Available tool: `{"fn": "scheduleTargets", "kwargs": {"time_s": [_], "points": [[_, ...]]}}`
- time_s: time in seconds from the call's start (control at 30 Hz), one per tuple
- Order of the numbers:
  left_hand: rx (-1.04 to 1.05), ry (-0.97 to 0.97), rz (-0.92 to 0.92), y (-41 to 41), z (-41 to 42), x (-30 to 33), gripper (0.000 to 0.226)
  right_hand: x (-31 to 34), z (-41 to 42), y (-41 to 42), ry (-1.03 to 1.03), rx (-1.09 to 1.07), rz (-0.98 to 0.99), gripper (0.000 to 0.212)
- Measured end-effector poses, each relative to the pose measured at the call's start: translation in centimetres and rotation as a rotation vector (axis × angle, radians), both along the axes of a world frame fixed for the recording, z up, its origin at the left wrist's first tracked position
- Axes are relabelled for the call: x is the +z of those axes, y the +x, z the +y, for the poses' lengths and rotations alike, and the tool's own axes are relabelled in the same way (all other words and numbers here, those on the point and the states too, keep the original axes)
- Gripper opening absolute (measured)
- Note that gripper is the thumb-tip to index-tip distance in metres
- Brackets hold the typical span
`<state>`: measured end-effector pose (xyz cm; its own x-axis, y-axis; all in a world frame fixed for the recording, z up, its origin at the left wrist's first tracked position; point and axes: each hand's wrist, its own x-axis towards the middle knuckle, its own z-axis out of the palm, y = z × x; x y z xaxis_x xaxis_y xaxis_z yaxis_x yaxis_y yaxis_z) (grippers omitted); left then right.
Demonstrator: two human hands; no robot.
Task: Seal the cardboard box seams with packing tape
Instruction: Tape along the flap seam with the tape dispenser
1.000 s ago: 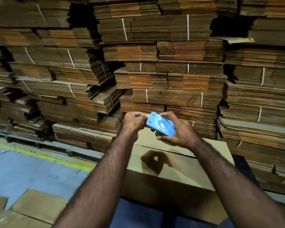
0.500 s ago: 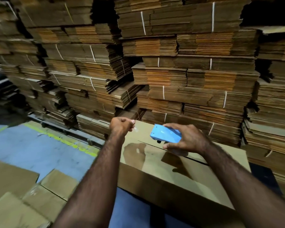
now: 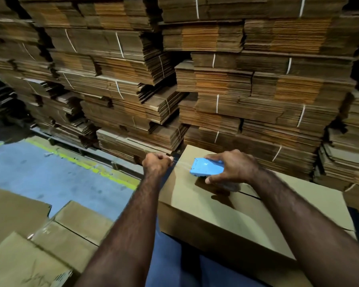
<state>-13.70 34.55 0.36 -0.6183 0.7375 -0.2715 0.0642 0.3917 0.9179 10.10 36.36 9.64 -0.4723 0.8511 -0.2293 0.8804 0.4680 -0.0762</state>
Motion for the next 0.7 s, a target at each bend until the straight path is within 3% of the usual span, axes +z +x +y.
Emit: {"fn": "scheduleTargets", "kwargs": {"time_s": [0.2, 0.37, 0.53, 0.63, 0.7], "points": [[-0.026, -0.081, -0.118, -0.3, 0.8, -1.9, 0.014, -0.5, 0.9, -1.8, -0.018, -0.017, -0.087, 0.087], [-0.063, -0.13, -0.24, -0.2, 0.8, -3.3, 0.025, -1.0, 1.4, -2.8, -0.037, -0.04, -0.139, 0.089], [-0.137, -0.148, 0.281, 0.5, -0.2, -1.6, 0.052, -1.1, 1.2, -3.4, -0.027, -0.035, -0.179, 0.089], [-0.197, 0.075, 0.304, 1.3, -1.3, -0.2, 0.037, -0.9, 1.1, -3.4, -0.024, -0.037, -0.191, 0.088], [-0.366, 0.045, 0.361, 2.6, -2.2, 0.4, 0.037, -0.7, 1.0, -3.6, -0.033, -0.044, -0.188, 0.087]]}}
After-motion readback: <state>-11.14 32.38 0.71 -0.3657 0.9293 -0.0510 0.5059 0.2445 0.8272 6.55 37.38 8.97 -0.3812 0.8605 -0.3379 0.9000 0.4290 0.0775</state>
